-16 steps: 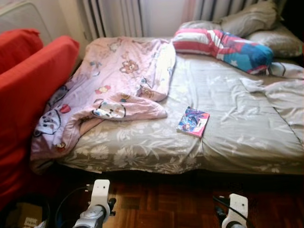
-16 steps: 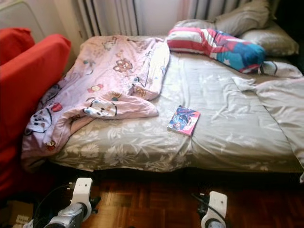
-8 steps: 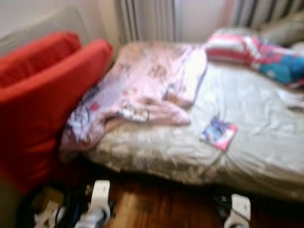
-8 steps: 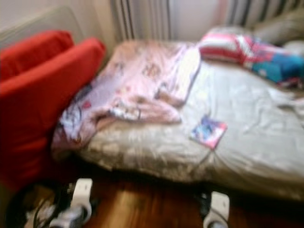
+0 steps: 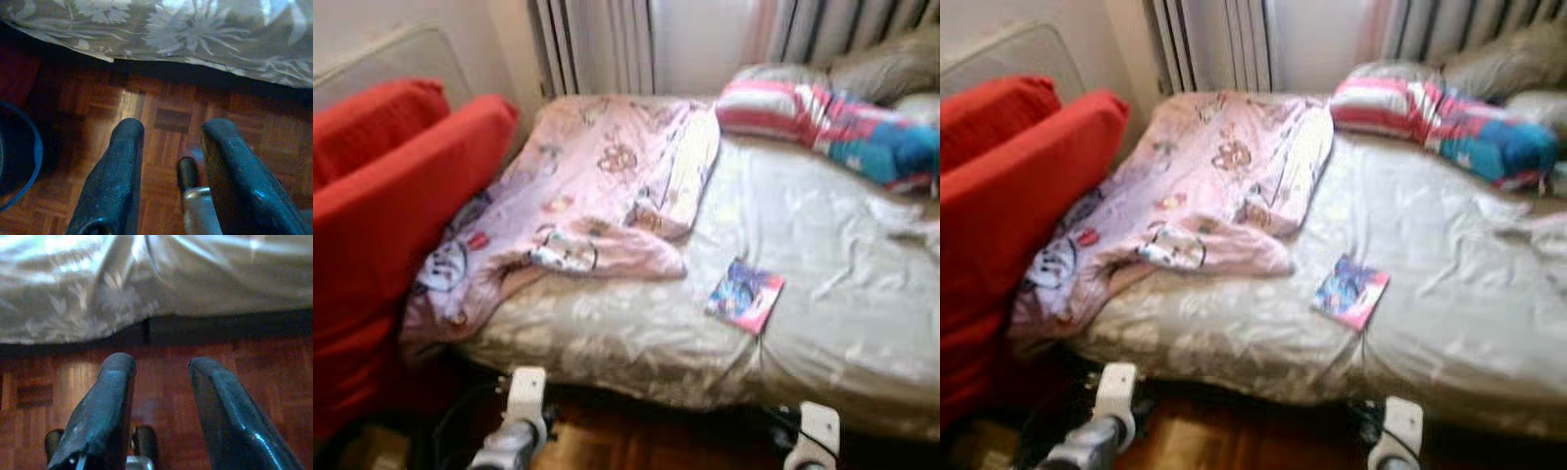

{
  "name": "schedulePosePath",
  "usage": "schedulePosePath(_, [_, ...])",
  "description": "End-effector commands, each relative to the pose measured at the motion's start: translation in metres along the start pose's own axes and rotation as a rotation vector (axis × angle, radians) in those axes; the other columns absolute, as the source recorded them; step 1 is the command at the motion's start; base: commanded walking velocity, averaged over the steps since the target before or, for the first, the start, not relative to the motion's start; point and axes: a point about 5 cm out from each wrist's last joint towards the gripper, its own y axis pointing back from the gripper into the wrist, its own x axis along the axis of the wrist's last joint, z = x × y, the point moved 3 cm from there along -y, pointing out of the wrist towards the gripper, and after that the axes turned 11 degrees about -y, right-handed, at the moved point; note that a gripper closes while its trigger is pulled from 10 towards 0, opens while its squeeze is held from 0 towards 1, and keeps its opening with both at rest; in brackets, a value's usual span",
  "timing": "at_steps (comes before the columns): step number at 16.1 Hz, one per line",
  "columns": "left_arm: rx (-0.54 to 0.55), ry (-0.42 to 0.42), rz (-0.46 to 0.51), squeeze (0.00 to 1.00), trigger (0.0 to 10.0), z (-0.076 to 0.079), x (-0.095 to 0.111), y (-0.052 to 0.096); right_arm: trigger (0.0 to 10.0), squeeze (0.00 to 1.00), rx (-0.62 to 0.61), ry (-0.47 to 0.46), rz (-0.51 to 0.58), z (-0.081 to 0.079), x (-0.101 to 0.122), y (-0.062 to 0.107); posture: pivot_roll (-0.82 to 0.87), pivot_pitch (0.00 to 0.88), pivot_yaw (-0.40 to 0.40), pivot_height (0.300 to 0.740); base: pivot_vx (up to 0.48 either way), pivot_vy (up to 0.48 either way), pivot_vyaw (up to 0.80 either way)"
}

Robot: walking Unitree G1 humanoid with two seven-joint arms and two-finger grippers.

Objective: Clean up the room

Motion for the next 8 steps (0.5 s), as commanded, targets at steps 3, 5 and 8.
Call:
schedulePosePath(3, [0.012,0.004,-0.04,0.0,10.0,-0.0061,-0.0115,0.0018,10.0,0.0,0.016,-0.014,-0.015,-0.0084,-0.0053,0.0001,0.06,0.059,0.046,0.74,0.276,0.0,0.0])
schedulePosePath(5, [0.012,0.004,-0.039,0.0,10.0,-0.0061,-0.0113,0.0018,10.0,0.0,0.019,-0.011,-0.014,-0.0092,-0.0047,-0.0001,0.06,0.058,0.047,0.74,0.277,0.0,0.0])
schedulePosePath(8, [0.012,0.003,-0.038,0.0,10.0,-0.0062,-0.0108,0.0016,10.0,0.0,0.023,-0.008,-0.011,-0.011,-0.0032,-0.0006,0.06,0.057,0.047,0.74,0.277,0.0,0.0])
